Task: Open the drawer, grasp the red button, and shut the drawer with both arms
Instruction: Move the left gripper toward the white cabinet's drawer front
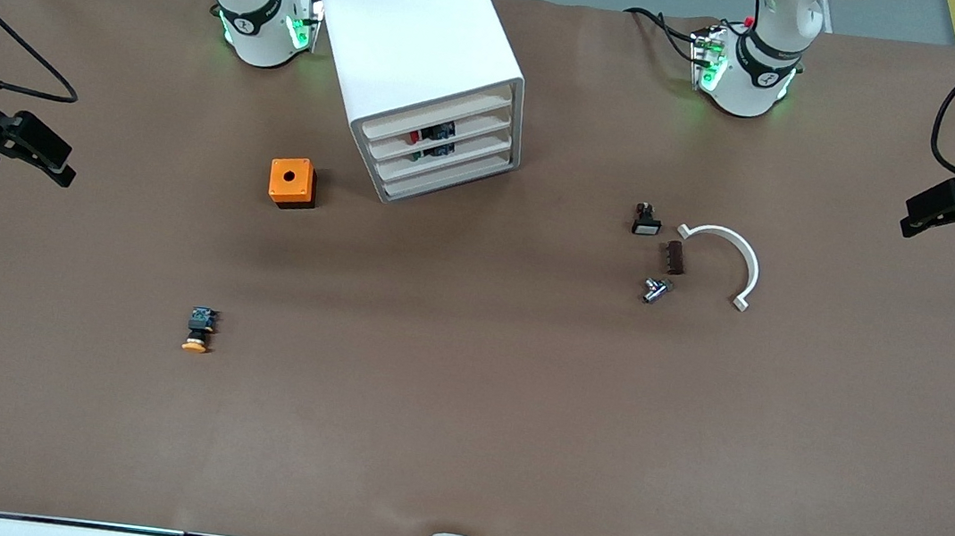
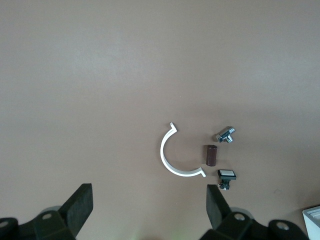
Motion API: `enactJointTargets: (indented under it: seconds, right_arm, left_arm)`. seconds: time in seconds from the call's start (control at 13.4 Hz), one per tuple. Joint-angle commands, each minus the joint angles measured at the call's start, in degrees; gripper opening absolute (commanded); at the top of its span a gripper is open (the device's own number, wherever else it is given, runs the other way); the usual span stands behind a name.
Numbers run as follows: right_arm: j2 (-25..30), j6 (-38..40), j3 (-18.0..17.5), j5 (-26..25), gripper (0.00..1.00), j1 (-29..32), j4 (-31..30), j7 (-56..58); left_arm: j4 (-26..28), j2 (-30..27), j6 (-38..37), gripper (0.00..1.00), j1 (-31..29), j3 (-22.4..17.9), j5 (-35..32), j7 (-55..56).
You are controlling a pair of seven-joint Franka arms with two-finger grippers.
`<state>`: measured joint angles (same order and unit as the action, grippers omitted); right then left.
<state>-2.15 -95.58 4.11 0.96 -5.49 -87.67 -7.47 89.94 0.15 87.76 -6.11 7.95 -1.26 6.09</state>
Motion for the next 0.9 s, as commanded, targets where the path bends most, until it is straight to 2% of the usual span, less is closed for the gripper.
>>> enactJointTargets:
  seconds: [0.0,0.45,0.67,0.82]
  right_arm:
    - [-0.05,0.48,-0.33,-0.87,1.00,0.57,0.30,0.88]
    - [-0.05,0.83,-0.24,-0.87,1.00,0.57,0.39,0.70]
    - [-0.05,0.83,-0.24,-0.79,1.00,0.57,0.48,0.61]
    - [-0.14,1.70,-0.24,-0.79,1.00,0.57,0.39,0.26]
  left_arm:
    - [-4.93,4.14,-0.75,1.00,-0.13,0.31,-0.59,-0.12]
    - [-4.60,13.37,-4.87,1.00,2.49,1.45,-0.33,0.23]
    - [-4.51,18.03,-5.23,1.00,4.60,1.63,0.03,4.79]
    - [-4.77,20.84,-5.76,1.00,6.79,1.63,0.20,11.53]
